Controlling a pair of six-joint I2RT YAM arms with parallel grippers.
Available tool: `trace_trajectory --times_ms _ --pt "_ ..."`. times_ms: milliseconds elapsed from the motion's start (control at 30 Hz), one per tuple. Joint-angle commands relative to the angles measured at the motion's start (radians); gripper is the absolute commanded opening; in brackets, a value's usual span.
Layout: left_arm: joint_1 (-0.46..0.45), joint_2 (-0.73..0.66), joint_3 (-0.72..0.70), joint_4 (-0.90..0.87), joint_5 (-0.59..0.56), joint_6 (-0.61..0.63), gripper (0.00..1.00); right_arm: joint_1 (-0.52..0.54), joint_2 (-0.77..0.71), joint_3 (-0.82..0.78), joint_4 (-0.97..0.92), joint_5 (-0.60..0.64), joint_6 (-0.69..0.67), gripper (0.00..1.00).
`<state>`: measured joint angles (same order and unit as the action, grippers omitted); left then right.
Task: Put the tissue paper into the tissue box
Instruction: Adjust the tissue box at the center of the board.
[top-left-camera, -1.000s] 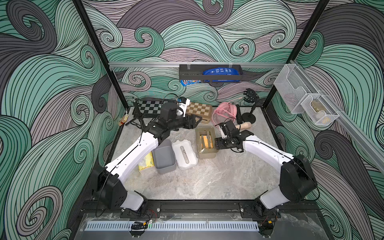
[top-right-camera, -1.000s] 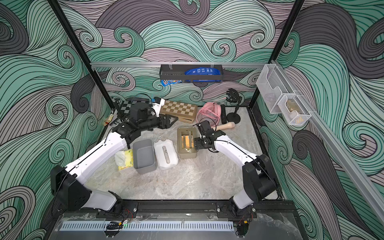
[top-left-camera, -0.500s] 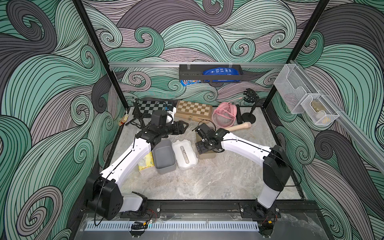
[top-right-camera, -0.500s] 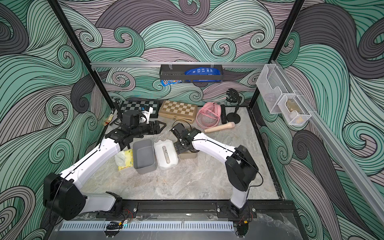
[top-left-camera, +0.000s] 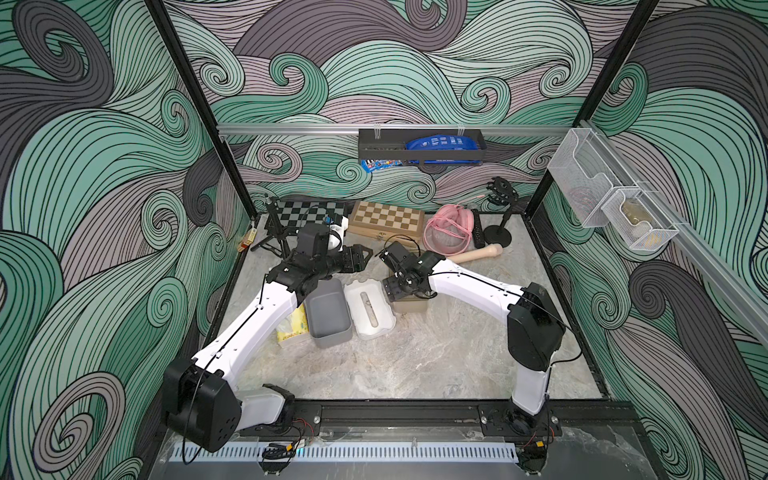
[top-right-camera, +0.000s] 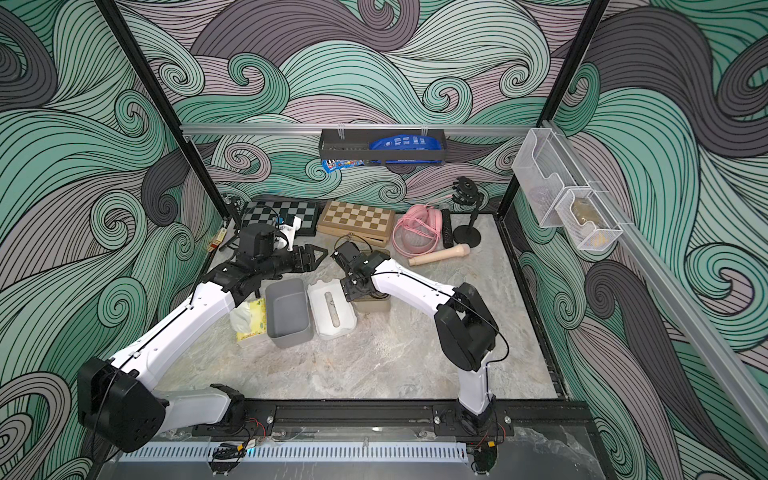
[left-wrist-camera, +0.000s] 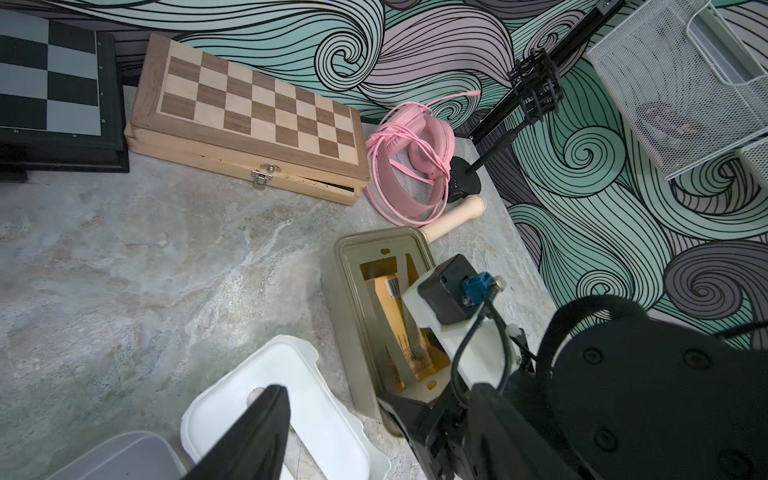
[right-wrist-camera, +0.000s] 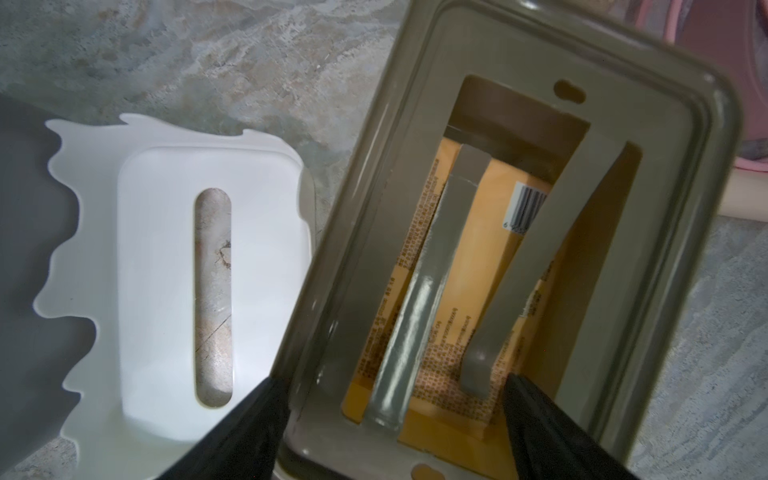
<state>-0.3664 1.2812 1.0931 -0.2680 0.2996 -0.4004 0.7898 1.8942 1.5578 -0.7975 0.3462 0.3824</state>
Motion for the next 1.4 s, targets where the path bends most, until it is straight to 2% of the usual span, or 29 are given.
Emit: trace_trajectory --times_ms 0,300,633,1033,1067,1167,1367 --pt "0.009 -0.012 -0.01 -0.022 -0.011 0.028 0.71 0.0 -0.029 0.053 -0.039 0.059 0.018 0.86" --pt "0.011 0.01 -0.016 -0.05 -0.048 0.043 0.71 -0.005 0.091 0.13 -0.05 -0.034 0.045 0.83" --pt "0.016 -0.001 -0.036 -0.056 -0.063 0.052 0.71 -0.031 0.197 0.232 -0.105 -0.024 0.032 0.72" --pt "0.024 -0.01 -0.059 -0.047 -0.063 0.049 0.71 -0.029 0.162 0.202 -0.155 -0.001 0.011 0.42" --pt "0.024 -0.009 -0.059 -0.046 -0.06 0.047 0.71 -0.029 0.165 0.206 -0.166 0.007 0.009 0.42" --pt "0.024 -0.009 -0.062 -0.043 -0.053 0.044 0.71 -0.022 0.159 0.216 -0.209 0.066 0.002 0.53" --pt "0.026 -0.011 -0.068 -0.028 -0.041 0.033 0.71 0.006 0.133 0.312 -0.284 0.139 0.032 0.6"
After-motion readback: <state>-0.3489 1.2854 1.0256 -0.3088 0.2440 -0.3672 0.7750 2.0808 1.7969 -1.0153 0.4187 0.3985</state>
